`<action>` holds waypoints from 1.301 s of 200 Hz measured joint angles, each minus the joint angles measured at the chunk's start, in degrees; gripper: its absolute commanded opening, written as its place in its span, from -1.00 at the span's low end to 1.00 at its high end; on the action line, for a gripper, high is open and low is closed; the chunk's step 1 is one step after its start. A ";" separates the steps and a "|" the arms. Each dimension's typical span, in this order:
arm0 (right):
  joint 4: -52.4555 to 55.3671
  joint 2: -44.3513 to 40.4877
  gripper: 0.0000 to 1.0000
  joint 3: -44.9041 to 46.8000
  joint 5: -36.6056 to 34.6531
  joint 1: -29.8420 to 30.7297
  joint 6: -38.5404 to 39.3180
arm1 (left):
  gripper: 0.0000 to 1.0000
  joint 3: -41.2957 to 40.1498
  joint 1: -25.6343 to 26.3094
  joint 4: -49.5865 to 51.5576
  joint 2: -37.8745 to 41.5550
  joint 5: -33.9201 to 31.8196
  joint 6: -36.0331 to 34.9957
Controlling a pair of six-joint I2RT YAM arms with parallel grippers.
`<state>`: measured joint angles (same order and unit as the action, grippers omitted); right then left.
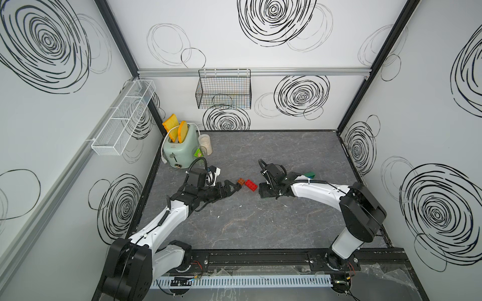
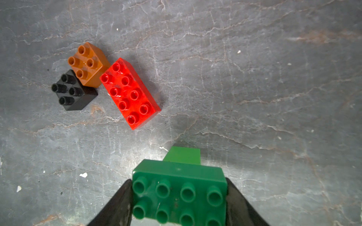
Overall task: Assemble the letter f with lego
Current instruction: Assemble the lego brick with the lego brick, then pick up the lego brick from the center of the board.
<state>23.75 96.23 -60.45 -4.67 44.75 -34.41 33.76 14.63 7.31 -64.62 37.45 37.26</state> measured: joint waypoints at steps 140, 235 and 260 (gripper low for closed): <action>6.34 1.75 0.64 -1.73 0.17 -0.33 0.61 | 0.96 -0.02 -1.55 0.00 -0.17 1.09 -0.02; 10.14 2.36 0.73 -15.52 -3.69 2.93 3.26 | 0.96 -0.15 -5.22 0.00 -0.68 1.07 0.00; 9.07 5.18 0.72 -19.85 -1.90 4.68 4.00 | 0.96 -0.92 -7.69 -0.22 -0.72 1.09 0.31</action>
<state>32.82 101.41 -80.29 -6.57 49.43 -30.41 32.84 6.94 7.09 -65.34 38.54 37.56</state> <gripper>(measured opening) 0.861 0.981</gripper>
